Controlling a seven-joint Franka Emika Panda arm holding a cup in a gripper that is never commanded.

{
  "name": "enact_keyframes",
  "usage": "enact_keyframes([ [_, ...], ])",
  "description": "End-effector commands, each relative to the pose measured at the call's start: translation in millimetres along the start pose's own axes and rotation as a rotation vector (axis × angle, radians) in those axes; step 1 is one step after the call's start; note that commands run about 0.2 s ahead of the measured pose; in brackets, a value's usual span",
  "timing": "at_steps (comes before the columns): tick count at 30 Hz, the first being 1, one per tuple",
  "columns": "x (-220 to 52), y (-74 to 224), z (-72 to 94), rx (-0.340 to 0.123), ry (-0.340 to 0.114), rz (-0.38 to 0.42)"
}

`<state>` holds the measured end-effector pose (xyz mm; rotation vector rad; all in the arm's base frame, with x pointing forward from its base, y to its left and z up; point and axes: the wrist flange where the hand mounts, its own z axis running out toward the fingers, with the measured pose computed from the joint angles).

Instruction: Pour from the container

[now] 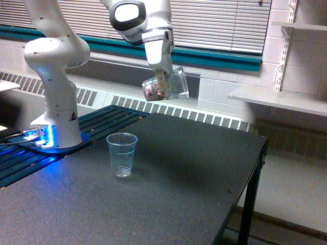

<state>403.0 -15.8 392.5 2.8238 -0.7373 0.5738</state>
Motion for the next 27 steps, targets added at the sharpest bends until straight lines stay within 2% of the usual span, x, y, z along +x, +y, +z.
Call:
enact_keyframes([
  [1, -8, 5, 2.2, -0.024, -0.013, -0.004],
  [17, -38, 21, 18.3, -0.07, -0.079, 0.014],
  [27, -47, 36, 21.9, -0.11, -0.097, 0.036],
])
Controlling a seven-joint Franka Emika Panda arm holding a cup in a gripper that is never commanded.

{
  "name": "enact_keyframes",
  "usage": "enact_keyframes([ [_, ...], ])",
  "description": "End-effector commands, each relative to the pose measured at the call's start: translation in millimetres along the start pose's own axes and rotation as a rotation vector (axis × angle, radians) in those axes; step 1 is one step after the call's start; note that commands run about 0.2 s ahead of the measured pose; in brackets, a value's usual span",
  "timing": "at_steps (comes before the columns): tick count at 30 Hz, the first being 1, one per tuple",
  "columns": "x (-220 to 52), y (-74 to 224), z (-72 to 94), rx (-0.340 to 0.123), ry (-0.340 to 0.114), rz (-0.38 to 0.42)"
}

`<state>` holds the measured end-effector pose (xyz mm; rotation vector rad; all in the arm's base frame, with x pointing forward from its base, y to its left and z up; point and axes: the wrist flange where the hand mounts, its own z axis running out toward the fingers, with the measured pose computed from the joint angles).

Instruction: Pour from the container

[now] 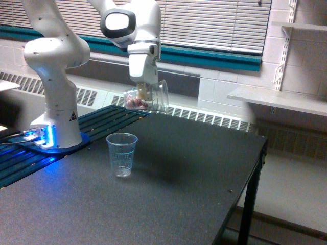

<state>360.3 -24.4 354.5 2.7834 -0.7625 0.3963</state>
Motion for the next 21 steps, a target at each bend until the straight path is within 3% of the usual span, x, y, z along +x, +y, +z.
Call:
enact_keyframes([
  [1, -2, 11, -0.1, -0.02, -0.004, 0.038],
  [21, -27, 25, 16.0, -0.081, -0.065, 0.052],
])
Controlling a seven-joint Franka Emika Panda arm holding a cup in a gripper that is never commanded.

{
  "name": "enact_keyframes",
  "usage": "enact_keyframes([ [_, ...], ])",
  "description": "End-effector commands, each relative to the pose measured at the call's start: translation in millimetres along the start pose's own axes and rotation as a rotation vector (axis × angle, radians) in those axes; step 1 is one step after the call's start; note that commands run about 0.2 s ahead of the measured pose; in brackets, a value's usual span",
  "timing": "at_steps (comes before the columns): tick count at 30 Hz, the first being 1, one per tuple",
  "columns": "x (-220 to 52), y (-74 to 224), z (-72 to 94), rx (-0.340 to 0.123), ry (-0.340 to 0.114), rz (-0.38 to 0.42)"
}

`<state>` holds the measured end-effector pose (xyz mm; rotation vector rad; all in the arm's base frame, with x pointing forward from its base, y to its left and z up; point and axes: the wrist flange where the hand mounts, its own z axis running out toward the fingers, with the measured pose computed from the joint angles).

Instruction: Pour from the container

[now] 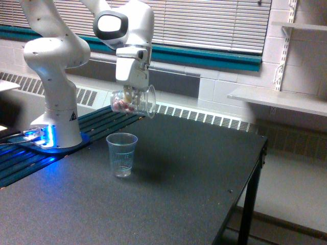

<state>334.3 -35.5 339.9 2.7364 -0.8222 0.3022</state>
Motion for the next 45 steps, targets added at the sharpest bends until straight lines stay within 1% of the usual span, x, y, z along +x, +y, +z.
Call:
enact_keyframes([
  [1, -6, 5, 5.5, -0.022, -0.016, 0.019],
  [10, -10, 13, 10.1, -0.05, -0.029, 0.03],
  [19, -16, 23, 13.9, -0.067, -0.047, 0.048],
  [34, -37, 32, 26.5, -0.086, -0.094, 0.061],
  [39, -39, 33, 25.7, -0.093, -0.105, 0.059],
  [45, -39, 37, 25.7, -0.102, -0.11, 0.075],
])
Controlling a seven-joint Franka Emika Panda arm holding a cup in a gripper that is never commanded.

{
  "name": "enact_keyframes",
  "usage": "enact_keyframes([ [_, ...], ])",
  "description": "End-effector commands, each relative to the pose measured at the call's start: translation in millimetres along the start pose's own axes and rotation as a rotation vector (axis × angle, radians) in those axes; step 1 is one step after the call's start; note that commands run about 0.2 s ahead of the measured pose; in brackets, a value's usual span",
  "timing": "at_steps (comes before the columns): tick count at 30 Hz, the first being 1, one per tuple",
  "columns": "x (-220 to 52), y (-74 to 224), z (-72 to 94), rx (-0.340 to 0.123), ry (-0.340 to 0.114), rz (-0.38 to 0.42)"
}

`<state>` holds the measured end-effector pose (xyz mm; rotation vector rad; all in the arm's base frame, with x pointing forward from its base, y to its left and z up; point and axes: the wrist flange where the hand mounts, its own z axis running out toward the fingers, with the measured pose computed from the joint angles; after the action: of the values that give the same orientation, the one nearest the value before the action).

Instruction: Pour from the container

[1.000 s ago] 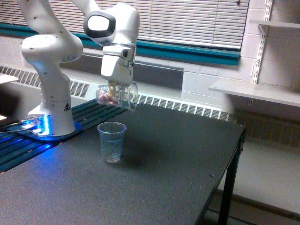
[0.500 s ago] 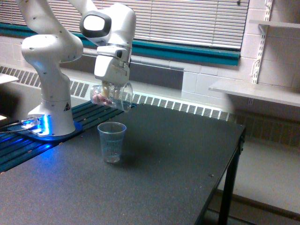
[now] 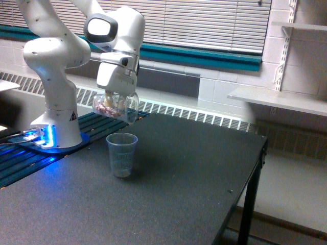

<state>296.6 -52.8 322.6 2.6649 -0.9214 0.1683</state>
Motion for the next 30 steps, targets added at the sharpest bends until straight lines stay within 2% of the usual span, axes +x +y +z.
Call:
enact_keyframes([
  [1, -10.7, 5.6, 9.9, -0.02, -0.031, 0.014],
  [15, -12.8, 7.9, 10.6, -0.021, -0.052, 0.033],
  [30, -16.1, 11.1, 17.9, -0.042, -0.082, 0.04],
])
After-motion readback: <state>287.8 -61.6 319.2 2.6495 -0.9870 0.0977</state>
